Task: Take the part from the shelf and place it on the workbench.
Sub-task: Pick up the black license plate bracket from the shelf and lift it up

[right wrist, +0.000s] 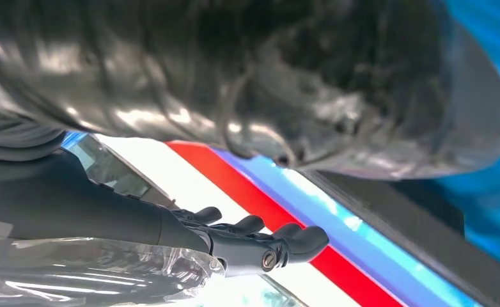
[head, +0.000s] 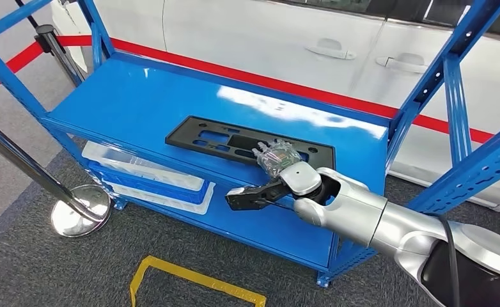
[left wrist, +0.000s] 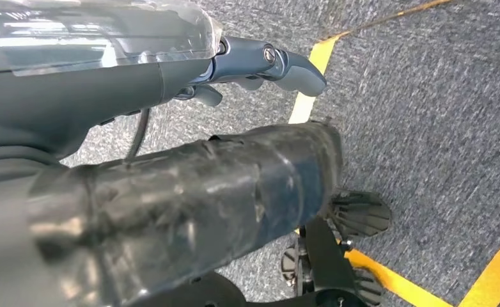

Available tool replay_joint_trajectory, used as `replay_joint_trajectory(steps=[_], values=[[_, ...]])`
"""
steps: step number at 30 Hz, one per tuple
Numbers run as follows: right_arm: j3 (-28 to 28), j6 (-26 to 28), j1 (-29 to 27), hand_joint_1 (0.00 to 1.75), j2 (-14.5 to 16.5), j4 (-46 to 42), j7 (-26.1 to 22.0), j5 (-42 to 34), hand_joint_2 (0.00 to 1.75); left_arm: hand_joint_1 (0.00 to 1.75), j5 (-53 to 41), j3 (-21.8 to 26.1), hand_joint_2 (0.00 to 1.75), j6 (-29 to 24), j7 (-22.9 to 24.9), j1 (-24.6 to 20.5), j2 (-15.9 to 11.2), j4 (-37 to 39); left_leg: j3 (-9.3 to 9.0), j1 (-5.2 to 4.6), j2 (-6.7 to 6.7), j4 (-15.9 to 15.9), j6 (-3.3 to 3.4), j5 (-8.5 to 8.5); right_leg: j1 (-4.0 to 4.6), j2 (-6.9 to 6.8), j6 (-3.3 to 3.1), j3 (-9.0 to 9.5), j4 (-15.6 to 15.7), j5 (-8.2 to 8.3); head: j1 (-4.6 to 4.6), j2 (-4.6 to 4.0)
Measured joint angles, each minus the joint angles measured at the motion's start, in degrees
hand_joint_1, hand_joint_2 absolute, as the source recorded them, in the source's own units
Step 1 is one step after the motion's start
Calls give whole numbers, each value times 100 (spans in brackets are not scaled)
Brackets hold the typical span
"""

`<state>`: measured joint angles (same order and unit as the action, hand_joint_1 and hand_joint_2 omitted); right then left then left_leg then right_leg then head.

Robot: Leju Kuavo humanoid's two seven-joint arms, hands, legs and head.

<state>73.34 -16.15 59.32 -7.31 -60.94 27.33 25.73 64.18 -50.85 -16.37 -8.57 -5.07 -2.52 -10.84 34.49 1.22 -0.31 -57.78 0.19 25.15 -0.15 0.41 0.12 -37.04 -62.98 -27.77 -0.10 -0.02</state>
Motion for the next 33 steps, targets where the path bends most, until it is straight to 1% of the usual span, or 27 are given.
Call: replay_joint_trajectory(steps=[2, 3, 4, 5, 6, 7, 8, 9, 10, 11, 13, 14, 15, 17, 18, 19, 20, 21, 22, 23, 24, 25, 28, 29, 30, 31, 33], values=[[-8, 2, -13, 0, -3, 15, 1, 3, 0, 0, 2, -1, 0, 0, 0, 1, 1, 0, 2, -3, 7, 1, 38, 0, -16, -8, 39, -337, -719, -340, 8, 0], [-8, 2, -30, 0, -4, 23, 1, 4, 0, 0, 2, -1, 0, 0, 0, 1, 0, 0, 3, -6, 7, 1, 45, 2, -25, -10, 49, -490, -1030, -438, 8, 0], [-8, 3, -46, 0, -5, 31, 1, 4, 0, 0, 2, -1, 0, 0, 0, 1, -1, 0, 2, -8, 5, -1, 47, 4, -33, -12, 51, -568, -1174, -436, 8, 0], [-8, 6, -56, 0, -5, 38, 1, 6, 0, 0, 2, -1, 0, 0, 1, 1, -1, 0, 0, -10, 1, -4, 46, 6, -37, -13, 44, -542, -1100, -330, 8, 0], [-8, 12, -56, 0, -5, 44, 1, 10, 0, 0, 2, -1, 0, 0, 1, 1, 0, 0, -5, -12, -4, -7, 42, 9, -37, -14, 25, -411, -817, -142, 9, 0], [-11, 19, -49, 0, -5, 49, 1, 16, 0, 0, 2, -1, 0, 2, 2, 1, 2, 0, -10, -12, -10, -9, 35, 13, -30, -14, -7, -224, -418, 56, 9, 0], [-17, 26, -39, 0, -5, 54, 1, 25, 0, 0, 2, -1, 0, 6, 2, 1, 7, 0, -9, -22, -13, -13, 21, 19, -13, -15, -39, -35, -46, 190, 8, 0], [-26, 33, -30, 0, -5, 58, 1, 35, 0, 0, 2, -1, 0, 11, 2, 0, 10, 0, -3, -29, -15, -14, 4, 21, 4, -14, -66, 100, 225, 268, 7, 0], [-34, 39, -25, 0, -5, 62, 1, 45, 0, 0, 2, -1, 0, 15, 3, 1, 14, 0, 3, -34, -14, -12, -18, 19, 22, -12, -85, 167, 363, 280, 5, 0], [-41, 44, -23, 0, -5, 67, 2, 60, 0, 0, 3, -1, 0, 16, 3, 0, 16, 0, 7, -41, -14, -6, -47, 12, 37, -10, -94, 186, 394, 266, 4, 0], [-52, 54, -23, 0, -7, 75, 11, 87, 0, 0, 4, -1, 0, 15, 4, 1, 16, 0, 6, -35, -13, -12, -107, 27, 16, -9, -133, 203, 444, 292, 5, 0], [-60, 63, -16, 0, -7, 81, 20, 104, 0, 0, 3, -1, 0, 15, 4, 5, 17, 0, 39, -32, -10, -92, -133, 94, -1, -13, -162, 221, 475, 308, 1, 0], [-67, 74, -7, 0, -7, 87, 34, 120, 0, 0, 3, -1, 0, 15, 3, 6, 20, 0, 136, -27, -6, -308, -156, 229, -19, -17, -190, 237, 506, 325, -5, 0], [-73, 91, -3, 0, -5, 101, 65, 153, 0, 0, 2, -1, 0, 15, 2, 8, 26, 0, 470, -17, 0, -1022, -191, 584, -21, -23, -222, 245, 521, 334, -18, 0], [-73, 95, -12, 0, -5, 108, 80, 167, 0, 0, 3, -1, 0, 15, 2, 6, 27, 0, 642, -14, 0, -1381, -208, 711, -18, -24, -227, 243, 519, 334, -19, 0], [-73, 96, -25, 0, -5, 116, 90, 176, 0, 0, 3, -1, 0, 15, 1, 8, 27, 0, 737, -11, 1, -1570, -222, 734, -17, -24, -229, 243, 514, 331, -20, 0], [-73, 96, -34, 0, -5, 123, 98, 181, 0, 0, 4, -1, 0, 15, 1, 11, 27, 0, 741, -7, 2, -1565, -232, 659, -20, -22, -228, 243, 507, 328, -20, 0], [-74, 97, -38, 0, -5, 129, 102, 185, 0, 0, 4, -1, 0, 15, 1, 15, 26, 0, 628, 0, 3, -1323, -239, 485, -24, -19, -221, 243, 492, 320, -20, 0], [-77, 98, -37, 0, -5, 134, 104, 186, 0, 0, 4, -1, 0, 15, 0, 17, 25, 0, 442, 9, 7, -933, -242, 279, -29, -14, -205, 241, 470, 306, -21, 0], [-80, 99, -31, 0, -6, 137, 104, 187, 0, 0, 4, -1, 0, 15, 0, 13, 24, 0, 248, 5, 6, -548, -241, 138, -20, -9, -179, 228, 436, 287, -22, 0], [-85, 101, -26, 0, -7, 140, 104, 187, 0, 0, 4, -1, 0, 15, 0, 9, 24, 0, 106, 0, 3, -257, -223, 49, -11, -4, -150, 210, 404, 271, -20, 0], [-90, 103, -22, 0, -7, 145, 104, 187, 0, 0, 4, -1, 0, 15, -1, 4, 24, 0, 37, -7, -2, -107, -202, 30, -1, -3, -122, 192, 380, 261, -19, 0], [-97, 108, -18, 0, -8, 158, 104, 187, 0, 0, 4, -1, 0, 16, -2, 1, 28, 0, 28, -15, -12, -57, -95, 30, 1, -5, -49, 172, 367, 255, -18, 0], [-101, 110, -15, 0, -9, 160, 105, 188, 0, 0, 4, -1, 0, 17, -3, 3, 32, 0, 17, -9, -8, -37, -52, 16, -5, -9, -21, 141, 302, 199, -14, 0], [-105, 112, -11, 0, -10, 163, 108, 189, 0, 0, 4, -1, 0, 17, -4, 4, 35, 0, 9, 0, -3, -16, -14, 0, -13, -12, 6, 62, 131, 83, -7, 0], [-110, 114, -11, 0, -12, 166, 113, 193, 0, 0, 4, -1, 0, 17, -5, 4, 38, 0, 5, 6, 3, -3, 13, -10, -23, -15, 30, -70, -153, -79, 0, 0], [-115, 115, -36, 0, -18, 177, 123, 208, 0, 0, 4, -1, 0, 17, -8, 3, 38, 0, 11, 2, 7, -1, 37, -12, -37, -18, 63, -409, -874, -393, 6, 0]])
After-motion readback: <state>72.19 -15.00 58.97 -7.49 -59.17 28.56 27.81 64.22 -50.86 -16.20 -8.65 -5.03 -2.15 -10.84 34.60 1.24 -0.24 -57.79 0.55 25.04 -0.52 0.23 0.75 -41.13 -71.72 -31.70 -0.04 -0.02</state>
